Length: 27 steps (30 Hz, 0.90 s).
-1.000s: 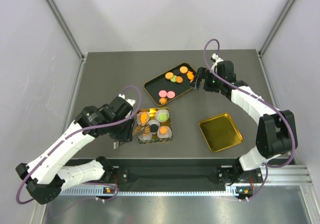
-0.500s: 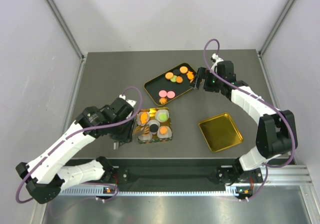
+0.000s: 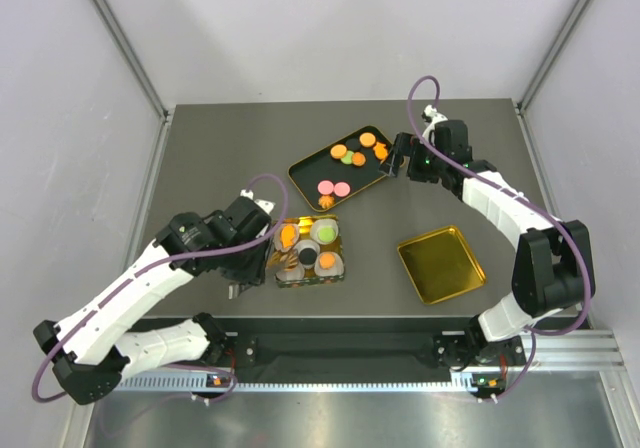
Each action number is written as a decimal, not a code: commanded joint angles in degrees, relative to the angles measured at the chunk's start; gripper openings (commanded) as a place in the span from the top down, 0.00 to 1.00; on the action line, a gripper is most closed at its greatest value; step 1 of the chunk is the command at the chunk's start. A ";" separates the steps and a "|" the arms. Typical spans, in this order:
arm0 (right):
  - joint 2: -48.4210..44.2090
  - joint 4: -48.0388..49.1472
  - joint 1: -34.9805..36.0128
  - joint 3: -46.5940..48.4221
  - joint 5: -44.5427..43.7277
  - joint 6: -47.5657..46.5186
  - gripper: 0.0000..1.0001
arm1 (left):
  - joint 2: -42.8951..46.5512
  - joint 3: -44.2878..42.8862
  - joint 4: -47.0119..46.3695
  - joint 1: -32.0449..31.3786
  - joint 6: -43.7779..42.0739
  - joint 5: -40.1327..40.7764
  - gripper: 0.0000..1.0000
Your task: Pack the cookies
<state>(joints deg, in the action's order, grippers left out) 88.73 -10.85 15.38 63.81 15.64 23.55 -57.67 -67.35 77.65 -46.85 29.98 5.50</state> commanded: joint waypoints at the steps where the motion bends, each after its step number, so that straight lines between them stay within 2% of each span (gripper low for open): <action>1: 0.48 1.27 0.88 2.72 -0.43 -0.79 0.00 | 0.01 -0.32 5.85 -0.35 0.70 1.01 0.64; 27: 0.04 1.18 0.88 2.63 -0.52 -0.88 0.00 | -1.04 0.55 5.85 -1.22 1.14 1.97 0.59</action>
<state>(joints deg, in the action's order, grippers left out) 88.77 -10.87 15.38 63.86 15.59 23.55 -58.67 -66.96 77.60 -47.79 30.20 6.24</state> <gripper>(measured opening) 0.996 0.417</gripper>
